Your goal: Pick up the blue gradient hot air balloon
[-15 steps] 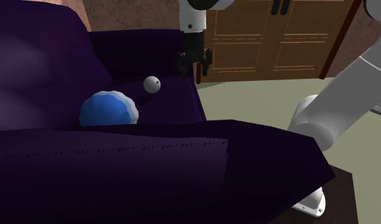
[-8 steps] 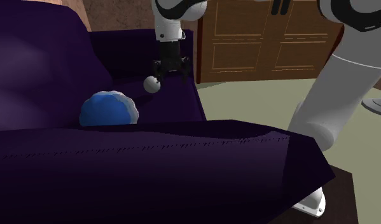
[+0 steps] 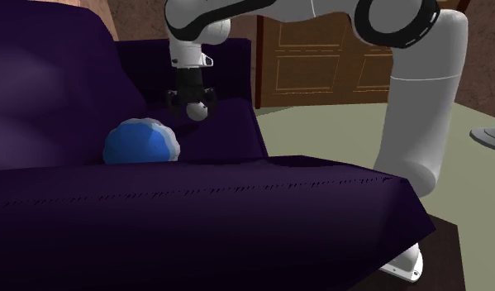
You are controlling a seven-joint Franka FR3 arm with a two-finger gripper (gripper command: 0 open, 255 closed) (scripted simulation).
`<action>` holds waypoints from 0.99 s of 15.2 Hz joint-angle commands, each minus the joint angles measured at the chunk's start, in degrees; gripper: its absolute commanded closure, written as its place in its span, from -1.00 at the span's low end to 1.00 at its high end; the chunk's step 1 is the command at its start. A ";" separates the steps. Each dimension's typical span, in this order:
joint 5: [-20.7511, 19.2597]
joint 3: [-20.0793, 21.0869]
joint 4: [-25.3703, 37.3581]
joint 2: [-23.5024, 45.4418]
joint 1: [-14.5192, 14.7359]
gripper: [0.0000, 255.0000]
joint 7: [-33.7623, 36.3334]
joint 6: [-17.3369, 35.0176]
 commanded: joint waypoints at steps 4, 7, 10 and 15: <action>0.75 -0.13 14.03 12.77 1.45 -1.00 6.08 -1.85; 1.16 -0.37 24.98 21.51 2.66 -1.00 9.71 -4.20; 1.46 -0.64 40.12 32.30 4.21 -1.00 13.56 -8.52; 1.57 -0.72 36.96 32.29 4.05 -1.00 12.87 -5.49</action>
